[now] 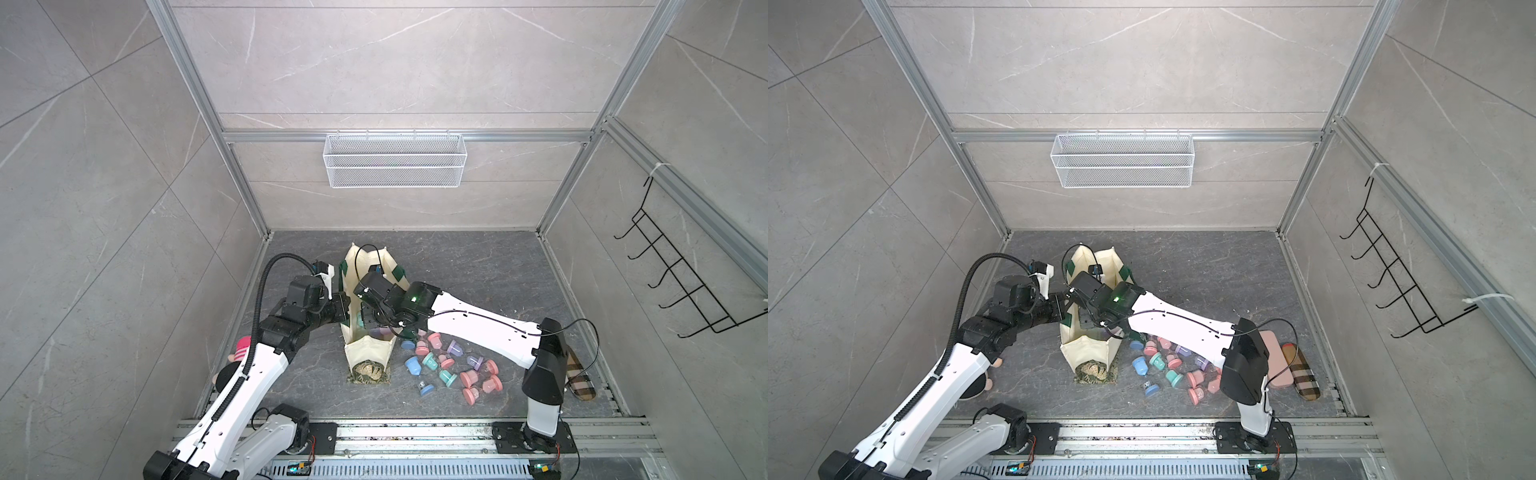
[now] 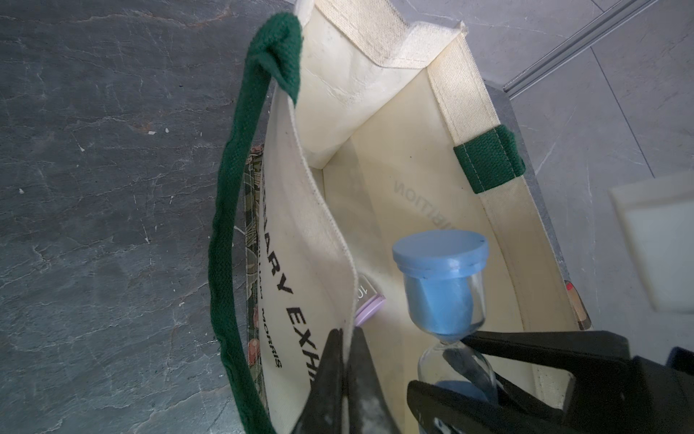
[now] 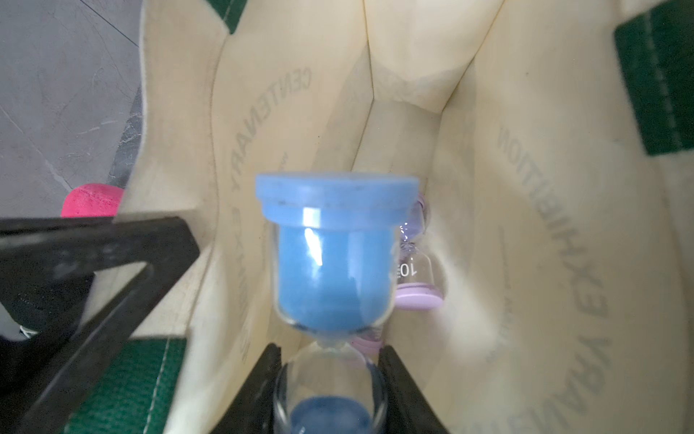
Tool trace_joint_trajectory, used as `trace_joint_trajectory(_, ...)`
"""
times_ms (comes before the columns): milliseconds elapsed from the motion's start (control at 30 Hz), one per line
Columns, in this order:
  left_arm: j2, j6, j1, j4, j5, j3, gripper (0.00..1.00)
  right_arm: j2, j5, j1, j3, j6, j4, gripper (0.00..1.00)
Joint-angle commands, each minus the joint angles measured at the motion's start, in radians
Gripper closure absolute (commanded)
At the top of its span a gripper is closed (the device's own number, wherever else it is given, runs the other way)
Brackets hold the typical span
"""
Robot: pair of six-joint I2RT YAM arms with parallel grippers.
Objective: Put the hourglass into the canvas bag
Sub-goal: Place the hourglass in the canvas bag.
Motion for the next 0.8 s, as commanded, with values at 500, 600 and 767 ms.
trace_joint_trajectory(500,-0.010,0.011,0.006,-0.003,0.019,-0.001,1.00,0.122,-0.120,-0.072,-0.002,0.075,-0.039,1.00)
trace_joint_trajectory(600,-0.009,0.011,0.006,-0.003,0.019,-0.001,1.00,0.134,-0.123,-0.073,0.000,0.077,-0.039,1.00)
trace_joint_trajectory(767,-0.009,0.011,0.006,-0.003,0.022,-0.001,1.00,0.153,-0.131,-0.075,0.003,0.076,-0.043,0.96)
